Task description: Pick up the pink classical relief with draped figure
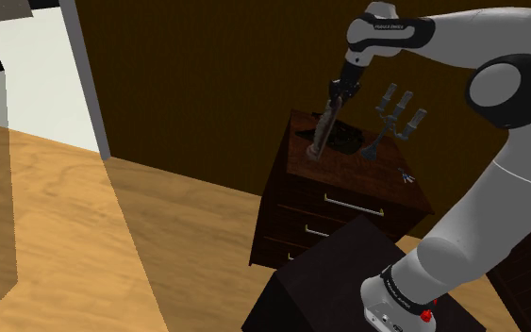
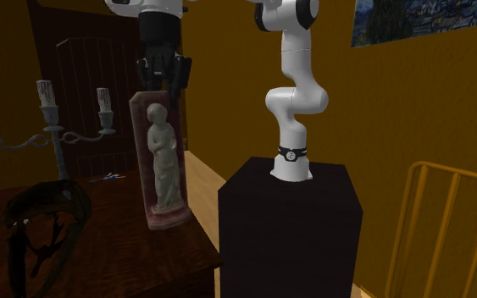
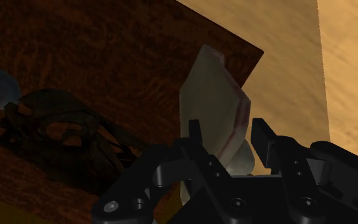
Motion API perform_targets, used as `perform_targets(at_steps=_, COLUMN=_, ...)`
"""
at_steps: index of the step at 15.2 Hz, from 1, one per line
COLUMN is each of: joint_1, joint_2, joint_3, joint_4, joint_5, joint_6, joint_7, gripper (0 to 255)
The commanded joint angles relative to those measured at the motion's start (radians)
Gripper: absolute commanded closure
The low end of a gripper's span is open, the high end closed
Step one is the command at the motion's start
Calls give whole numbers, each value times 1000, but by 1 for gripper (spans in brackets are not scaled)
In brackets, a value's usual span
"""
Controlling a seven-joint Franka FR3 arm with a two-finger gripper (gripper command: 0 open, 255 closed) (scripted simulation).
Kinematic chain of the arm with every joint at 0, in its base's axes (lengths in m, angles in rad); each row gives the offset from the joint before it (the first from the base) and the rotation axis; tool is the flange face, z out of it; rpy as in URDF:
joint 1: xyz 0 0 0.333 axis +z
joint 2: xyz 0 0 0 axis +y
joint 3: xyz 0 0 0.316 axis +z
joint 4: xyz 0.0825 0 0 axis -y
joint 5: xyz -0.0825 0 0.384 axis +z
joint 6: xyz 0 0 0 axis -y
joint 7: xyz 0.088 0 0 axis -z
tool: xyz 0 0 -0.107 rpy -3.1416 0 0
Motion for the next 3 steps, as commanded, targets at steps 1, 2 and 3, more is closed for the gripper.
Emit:
perform_targets(at_steps=1, joint_1=-1, joint_2=-4, joint_3=-1, joint_4=24, joint_5=-1, joint_6=-27, joint_7=-1, gripper=255)
perform_targets(at_steps=2, joint_1=-1, joint_2=-4, joint_3=-1, joint_4=26, joint_5=-1, joint_6=-29, joint_7=-1, gripper=255)
perform_targets(at_steps=3, joint_1=-1, joint_2=-4, joint_3=-1, joint_4=26, joint_5=-1, joint_6=-29, joint_7=-1, gripper=255)
